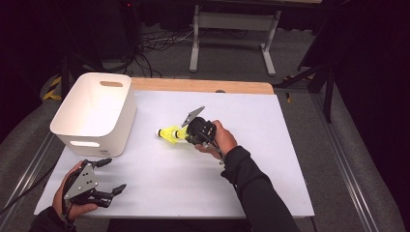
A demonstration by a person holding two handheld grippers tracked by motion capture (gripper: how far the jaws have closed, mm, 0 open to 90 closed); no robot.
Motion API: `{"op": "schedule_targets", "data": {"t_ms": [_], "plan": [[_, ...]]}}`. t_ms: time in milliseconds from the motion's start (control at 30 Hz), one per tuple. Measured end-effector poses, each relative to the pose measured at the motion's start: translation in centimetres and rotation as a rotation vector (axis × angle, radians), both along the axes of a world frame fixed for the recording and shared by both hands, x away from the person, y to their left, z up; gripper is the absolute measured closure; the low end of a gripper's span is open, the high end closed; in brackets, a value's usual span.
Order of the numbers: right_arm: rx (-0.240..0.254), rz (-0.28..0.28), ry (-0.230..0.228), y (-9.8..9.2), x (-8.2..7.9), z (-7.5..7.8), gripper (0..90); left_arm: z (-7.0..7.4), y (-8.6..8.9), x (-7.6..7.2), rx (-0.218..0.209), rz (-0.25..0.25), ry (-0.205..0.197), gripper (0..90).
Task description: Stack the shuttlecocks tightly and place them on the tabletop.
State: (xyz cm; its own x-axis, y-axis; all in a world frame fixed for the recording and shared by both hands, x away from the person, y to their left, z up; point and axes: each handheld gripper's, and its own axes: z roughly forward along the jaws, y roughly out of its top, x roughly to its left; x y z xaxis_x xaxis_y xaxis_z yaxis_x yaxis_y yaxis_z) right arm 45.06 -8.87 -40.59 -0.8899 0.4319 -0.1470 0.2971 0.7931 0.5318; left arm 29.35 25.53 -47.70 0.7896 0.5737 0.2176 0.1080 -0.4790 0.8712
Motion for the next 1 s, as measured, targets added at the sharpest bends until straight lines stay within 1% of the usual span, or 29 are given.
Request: {"op": "schedule_targets", "data": {"t_ms": [67, 267, 433, 633, 667, 833, 1000], "plan": [[0.002, 0.007, -0.002, 0.5, 0.0, 0.0, 89.6, 0.0, 0.0, 0.0, 0.009, -0.003, -0.004, 8.0], [-0.004, 0.017, 0.0, 1.9, 0.2, -0.4, 89.5, 0.1, 0.1, -0.1, 0.005, -0.006, -0.007, 8.0], [-0.008, 0.02, 0.005, 2.5, 0.4, -0.9, 89.6, 0.1, 0.2, -0.1, -0.002, -0.008, -0.003, 8.0], [0.0, 0.019, 0.008, 3.2, 0.6, -1.3, 89.2, 0.1, 0.1, -0.1, -0.005, -0.012, -0.002, 8.0], [-0.005, 0.017, 0.009, 3.3, 0.7, -1.4, 89.1, 0.1, 0.2, -0.1, 0.0, -0.013, -0.005, 8.0], [-0.008, 0.001, 0.002, 3.7, 0.9, -1.9, 88.7, 0.1, 0.1, -0.1, -0.004, -0.015, -0.001, 8.0], [0.009, -0.017, -0.005, 4.0, 1.2, -2.3, 87.4, 0.1, 0.1, -0.1, -0.003, -0.016, 0.001, 8.0]]}}
